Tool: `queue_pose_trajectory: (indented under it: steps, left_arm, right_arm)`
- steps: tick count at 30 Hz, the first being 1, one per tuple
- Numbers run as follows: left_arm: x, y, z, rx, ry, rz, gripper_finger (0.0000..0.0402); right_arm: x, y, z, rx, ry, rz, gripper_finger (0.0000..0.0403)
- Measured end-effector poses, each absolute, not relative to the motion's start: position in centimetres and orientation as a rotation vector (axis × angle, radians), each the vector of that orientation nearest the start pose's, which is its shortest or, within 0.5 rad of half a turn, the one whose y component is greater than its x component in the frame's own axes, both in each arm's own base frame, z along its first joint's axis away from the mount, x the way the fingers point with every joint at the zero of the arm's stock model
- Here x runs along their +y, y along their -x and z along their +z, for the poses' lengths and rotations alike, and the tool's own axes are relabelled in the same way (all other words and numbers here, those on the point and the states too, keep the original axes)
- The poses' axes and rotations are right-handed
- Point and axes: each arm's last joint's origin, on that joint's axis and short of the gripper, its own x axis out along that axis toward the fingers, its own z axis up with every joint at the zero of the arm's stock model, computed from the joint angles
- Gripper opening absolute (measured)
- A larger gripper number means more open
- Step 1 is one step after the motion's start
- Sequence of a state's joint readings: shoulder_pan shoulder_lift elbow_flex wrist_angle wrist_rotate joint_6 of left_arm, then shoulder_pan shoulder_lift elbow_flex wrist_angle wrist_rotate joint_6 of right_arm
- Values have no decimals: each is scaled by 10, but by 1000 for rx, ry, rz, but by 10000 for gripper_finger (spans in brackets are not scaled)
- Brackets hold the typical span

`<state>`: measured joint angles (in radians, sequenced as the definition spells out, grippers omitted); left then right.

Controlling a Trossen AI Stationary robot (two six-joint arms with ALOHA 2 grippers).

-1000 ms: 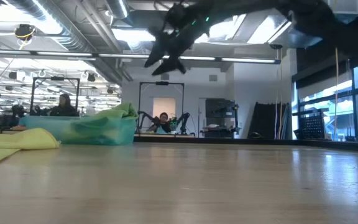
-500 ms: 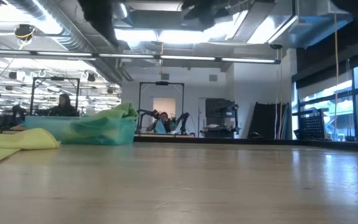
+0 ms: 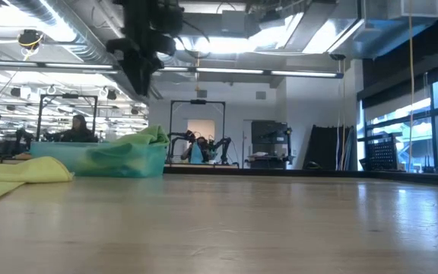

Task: Fold microfiber towels
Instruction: Stack the folded green microfiber cloth on top of the yellow microfiber cloth in the blue bin

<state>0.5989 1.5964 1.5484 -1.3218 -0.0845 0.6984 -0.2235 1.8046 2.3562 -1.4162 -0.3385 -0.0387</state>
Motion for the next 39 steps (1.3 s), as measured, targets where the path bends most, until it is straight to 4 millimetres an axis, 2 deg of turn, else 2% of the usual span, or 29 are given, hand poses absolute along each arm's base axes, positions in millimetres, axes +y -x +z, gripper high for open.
queue_pose_trajectory:
  steps: [4,7,11,19,25,30,34,39]
  left_arm:
    - [204,-245,324,1435,-247,51,126]
    - [228,-243,311,1449,-235,-9,129]
    - [246,-240,293,1495,-247,-81,148]
    - [260,-252,277,1447,-295,-102,192]
    - [264,-250,264,1455,-187,-143,214]
    - [267,-248,263,1435,-163,-159,215]
    - [273,-249,247,1473,-127,-184,217]
    - [273,-257,240,1485,-147,-187,214]
  right_arm:
    - [-59,-316,467,826,-153,91,201]
    - [-60,-318,466,831,-167,52,198]
    - [-62,-318,466,827,-162,43,198]
    - [-67,-320,468,787,-155,29,197]
    - [-75,-318,468,791,-168,5,197]
    - [-81,-316,468,788,-179,5,197]
    - [-83,-316,468,787,-183,-2,197]
    - [-83,-315,467,795,-190,-3,197]
